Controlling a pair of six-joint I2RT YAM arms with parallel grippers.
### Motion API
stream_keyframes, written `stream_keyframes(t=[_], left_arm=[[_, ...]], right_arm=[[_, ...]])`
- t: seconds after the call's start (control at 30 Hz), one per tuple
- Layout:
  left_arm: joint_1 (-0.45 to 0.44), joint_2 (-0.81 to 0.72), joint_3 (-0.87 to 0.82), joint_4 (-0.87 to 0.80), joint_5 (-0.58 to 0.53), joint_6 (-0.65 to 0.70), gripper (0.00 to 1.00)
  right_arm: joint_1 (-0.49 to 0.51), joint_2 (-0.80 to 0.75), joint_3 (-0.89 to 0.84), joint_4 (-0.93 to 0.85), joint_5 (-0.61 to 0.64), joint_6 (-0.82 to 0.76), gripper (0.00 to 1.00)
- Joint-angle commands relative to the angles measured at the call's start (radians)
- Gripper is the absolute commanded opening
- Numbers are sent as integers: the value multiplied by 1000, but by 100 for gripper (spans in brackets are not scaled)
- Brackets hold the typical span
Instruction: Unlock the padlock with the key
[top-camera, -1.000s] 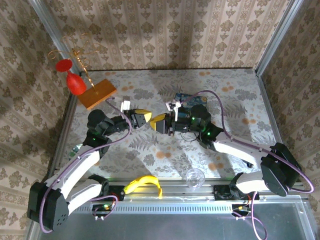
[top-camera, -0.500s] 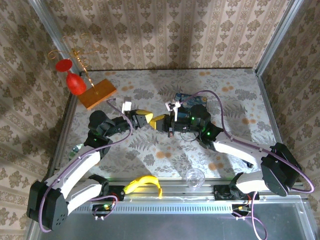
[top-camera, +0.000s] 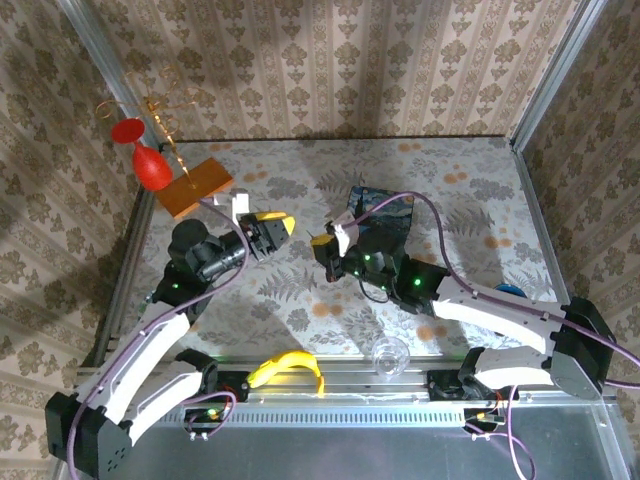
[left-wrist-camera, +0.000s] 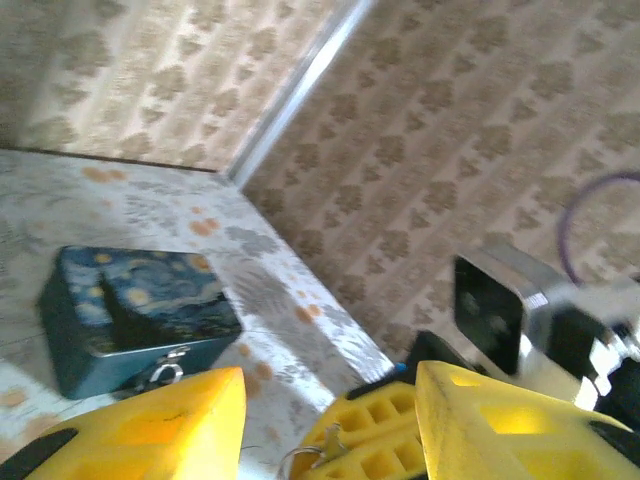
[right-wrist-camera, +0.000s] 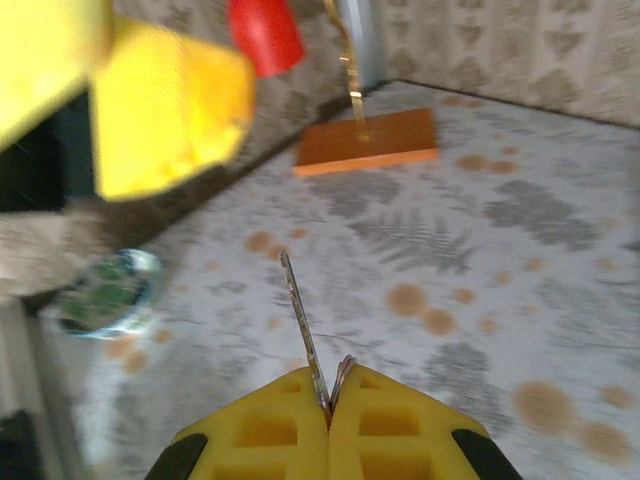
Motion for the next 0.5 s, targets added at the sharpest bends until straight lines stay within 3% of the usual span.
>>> stream_keyframes(t=[0.0,0.23,0.47], left_arm=[[-11,-7,65,-214,-152,1,47],[-42,68,92,-218,-174,-90,41],[-87,130,105,-182,-175,-131,40]], right_arm=[[41,23,52,-107,338,-149,0],[104,126,120,-100,489,-275,0],[126,202,164,-107,522,-317,0]])
